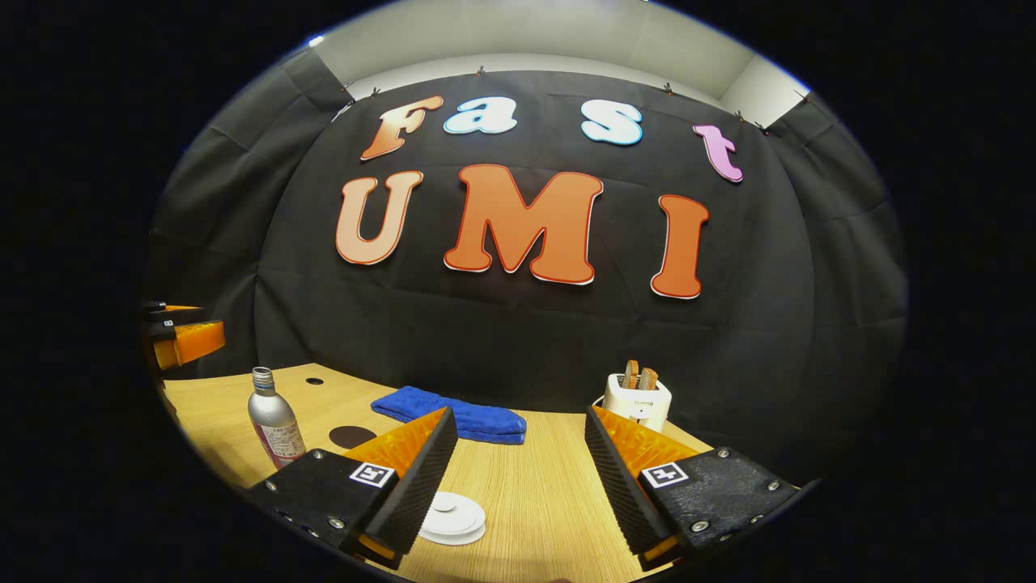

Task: Open the teacup lid with one hand, grasp the water bottle and pour water into the teacup with the other hand; after pouring, place the water bottle on the coaster and then close the teacup lid.

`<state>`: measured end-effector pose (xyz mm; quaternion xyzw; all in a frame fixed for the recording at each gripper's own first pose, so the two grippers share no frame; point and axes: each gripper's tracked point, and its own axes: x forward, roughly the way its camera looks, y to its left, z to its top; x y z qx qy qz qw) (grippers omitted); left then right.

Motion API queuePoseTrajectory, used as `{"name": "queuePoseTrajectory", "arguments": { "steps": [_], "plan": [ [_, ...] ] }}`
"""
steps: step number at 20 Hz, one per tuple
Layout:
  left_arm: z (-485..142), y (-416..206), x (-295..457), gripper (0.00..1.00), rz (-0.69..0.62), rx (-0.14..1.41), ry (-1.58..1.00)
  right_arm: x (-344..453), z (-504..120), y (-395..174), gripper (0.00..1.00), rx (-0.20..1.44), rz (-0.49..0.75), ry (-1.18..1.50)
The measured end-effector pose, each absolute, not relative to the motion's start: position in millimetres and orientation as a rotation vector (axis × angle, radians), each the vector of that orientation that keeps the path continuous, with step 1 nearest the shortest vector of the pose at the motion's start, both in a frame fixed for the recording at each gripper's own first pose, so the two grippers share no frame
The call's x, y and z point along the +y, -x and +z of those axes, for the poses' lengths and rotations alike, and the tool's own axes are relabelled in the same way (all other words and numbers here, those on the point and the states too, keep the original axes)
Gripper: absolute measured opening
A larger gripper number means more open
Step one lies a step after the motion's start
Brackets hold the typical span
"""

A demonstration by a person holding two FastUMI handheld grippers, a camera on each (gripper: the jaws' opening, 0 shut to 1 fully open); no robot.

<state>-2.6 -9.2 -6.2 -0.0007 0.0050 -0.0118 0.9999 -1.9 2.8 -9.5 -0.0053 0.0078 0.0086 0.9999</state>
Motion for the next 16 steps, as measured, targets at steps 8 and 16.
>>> {"name": "queuePoseTrajectory", "arguments": {
  "steps": [8, 16],
  "plan": [
    [-13.3, 5.1, -15.7, 0.99, -0.037, 0.010, -0.021, 5.2, -16.8, -1.0, 0.95, 0.029, 0.029, -0.004],
    [-36.4, 7.0, -32.7, 1.00, -0.068, 0.056, -0.022, 22.9, -43.4, -3.5, 0.95, 0.083, 0.087, 0.016]
  ]
}}
